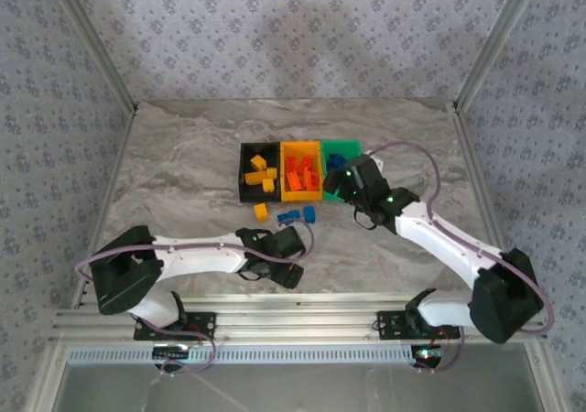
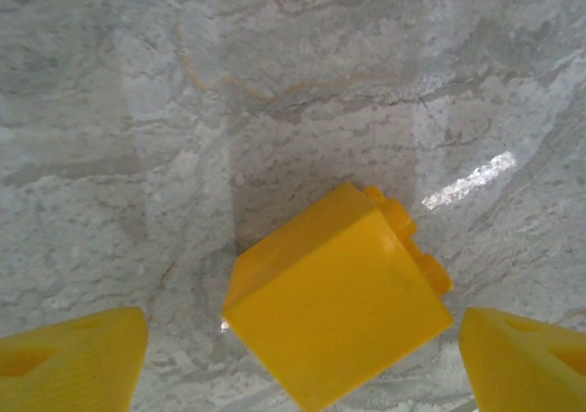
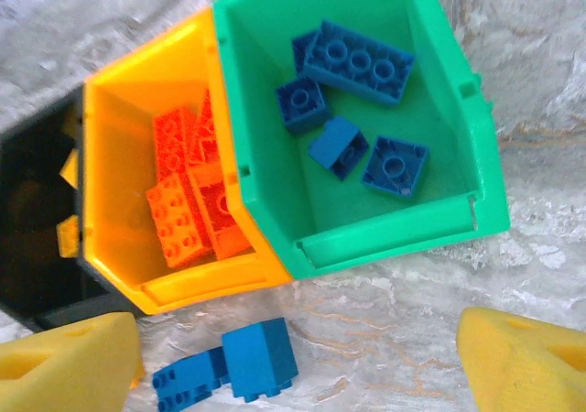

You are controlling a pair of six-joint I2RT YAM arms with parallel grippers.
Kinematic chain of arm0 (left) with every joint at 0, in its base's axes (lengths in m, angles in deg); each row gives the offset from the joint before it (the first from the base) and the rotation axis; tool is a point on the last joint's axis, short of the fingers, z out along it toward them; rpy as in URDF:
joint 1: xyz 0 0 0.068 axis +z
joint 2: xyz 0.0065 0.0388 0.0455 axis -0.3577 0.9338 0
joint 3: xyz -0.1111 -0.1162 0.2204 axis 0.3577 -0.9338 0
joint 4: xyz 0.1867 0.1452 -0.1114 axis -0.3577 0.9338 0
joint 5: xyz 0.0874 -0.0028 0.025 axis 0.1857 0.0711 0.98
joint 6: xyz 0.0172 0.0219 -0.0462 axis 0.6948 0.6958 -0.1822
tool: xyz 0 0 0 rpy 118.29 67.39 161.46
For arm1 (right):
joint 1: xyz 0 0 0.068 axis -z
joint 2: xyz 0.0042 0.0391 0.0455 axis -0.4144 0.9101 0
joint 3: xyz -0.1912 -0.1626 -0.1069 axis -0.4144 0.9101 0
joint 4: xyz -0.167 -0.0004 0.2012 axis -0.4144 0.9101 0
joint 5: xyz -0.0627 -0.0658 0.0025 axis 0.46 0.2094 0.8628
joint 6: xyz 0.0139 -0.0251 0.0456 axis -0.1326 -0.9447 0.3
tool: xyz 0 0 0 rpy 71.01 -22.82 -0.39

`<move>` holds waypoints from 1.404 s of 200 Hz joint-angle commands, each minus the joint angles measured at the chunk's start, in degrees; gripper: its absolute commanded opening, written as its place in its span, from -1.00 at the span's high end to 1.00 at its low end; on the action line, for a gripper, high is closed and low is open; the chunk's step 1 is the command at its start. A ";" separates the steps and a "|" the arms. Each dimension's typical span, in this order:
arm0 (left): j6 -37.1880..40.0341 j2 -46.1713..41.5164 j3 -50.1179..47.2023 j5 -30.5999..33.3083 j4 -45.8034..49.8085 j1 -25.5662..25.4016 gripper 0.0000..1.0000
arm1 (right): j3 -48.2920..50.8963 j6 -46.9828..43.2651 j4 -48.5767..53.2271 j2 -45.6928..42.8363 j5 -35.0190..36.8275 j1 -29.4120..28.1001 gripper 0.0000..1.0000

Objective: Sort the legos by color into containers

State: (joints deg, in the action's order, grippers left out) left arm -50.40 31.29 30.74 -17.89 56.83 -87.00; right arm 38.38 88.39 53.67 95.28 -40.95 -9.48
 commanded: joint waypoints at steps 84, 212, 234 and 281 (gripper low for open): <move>3.10 6.33 4.59 0.41 -0.52 -0.40 -0.23 | 5.60 -1.12 1.01 -8.35 3.24 0.34 -0.83; 5.90 -13.02 8.74 6.82 1.15 19.10 0.20 | 9.24 -0.25 0.06 -9.52 2.03 -0.23 -0.84; 7.40 -9.67 14.19 6.61 -0.55 25.51 0.19 | 9.75 -0.06 -0.14 -9.26 1.85 -0.32 -0.83; 8.37 5.37 26.55 6.30 -3.67 32.77 0.22 | 10.63 0.21 -0.41 -9.16 1.44 -0.74 -0.83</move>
State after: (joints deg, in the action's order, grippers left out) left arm -43.89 30.16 51.83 -11.82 54.36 -56.44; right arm 47.87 87.91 53.52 86.08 -39.48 -9.67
